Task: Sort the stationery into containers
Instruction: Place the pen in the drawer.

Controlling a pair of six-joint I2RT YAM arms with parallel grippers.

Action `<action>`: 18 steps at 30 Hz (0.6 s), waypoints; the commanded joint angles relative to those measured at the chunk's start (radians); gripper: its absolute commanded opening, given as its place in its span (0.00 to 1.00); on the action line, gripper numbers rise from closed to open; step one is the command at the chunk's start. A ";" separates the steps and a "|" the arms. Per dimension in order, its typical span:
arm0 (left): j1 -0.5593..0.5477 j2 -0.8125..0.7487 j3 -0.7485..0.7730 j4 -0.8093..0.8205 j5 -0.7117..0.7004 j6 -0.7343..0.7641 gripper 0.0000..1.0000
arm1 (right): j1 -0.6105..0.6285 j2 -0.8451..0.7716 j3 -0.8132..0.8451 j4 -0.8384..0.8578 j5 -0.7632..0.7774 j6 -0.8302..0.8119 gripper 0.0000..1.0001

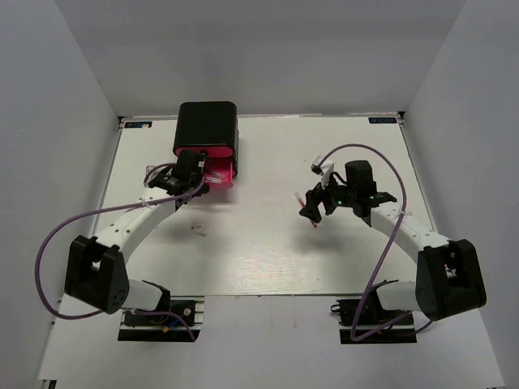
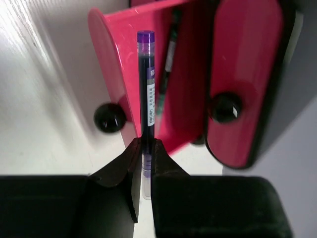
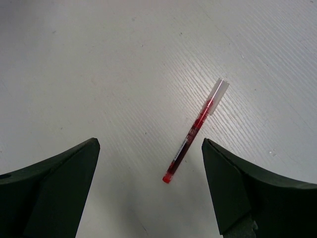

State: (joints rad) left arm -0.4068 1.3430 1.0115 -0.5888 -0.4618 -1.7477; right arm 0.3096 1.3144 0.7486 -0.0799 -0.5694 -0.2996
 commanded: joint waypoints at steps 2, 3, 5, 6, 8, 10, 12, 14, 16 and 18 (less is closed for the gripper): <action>0.042 0.070 0.061 0.052 0.034 -0.038 0.00 | -0.001 -0.040 -0.023 0.019 0.008 -0.009 0.90; 0.054 0.102 0.082 0.061 0.034 -0.038 0.00 | -0.001 -0.043 -0.025 0.017 0.005 -0.010 0.90; 0.054 0.131 0.120 0.061 0.061 -0.029 0.03 | -0.001 -0.046 -0.032 0.022 0.011 -0.010 0.90; 0.065 0.143 0.131 0.061 0.072 -0.015 0.06 | 0.000 -0.043 -0.035 0.020 0.014 -0.013 0.90; 0.065 0.165 0.151 0.070 0.081 -0.001 0.25 | 0.000 -0.043 -0.040 0.020 0.022 -0.018 0.90; 0.065 0.165 0.151 0.095 0.081 0.010 0.37 | 0.000 -0.040 -0.041 0.023 0.028 -0.024 0.90; 0.065 0.165 0.151 0.095 0.091 0.022 0.42 | 0.000 -0.027 -0.046 0.023 0.032 -0.027 0.90; 0.065 0.156 0.151 0.095 0.100 0.031 0.53 | 0.003 -0.006 -0.041 0.026 0.052 -0.027 0.90; 0.065 0.134 0.142 0.095 0.110 0.031 0.58 | 0.005 0.022 -0.028 0.029 0.092 -0.021 0.90; 0.065 0.095 0.115 0.095 0.121 0.031 0.62 | 0.008 0.051 -0.011 0.035 0.127 -0.009 0.90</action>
State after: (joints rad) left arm -0.3462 1.5181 1.1339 -0.5007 -0.3553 -1.7252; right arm 0.3099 1.3296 0.7101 -0.0738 -0.5018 -0.3126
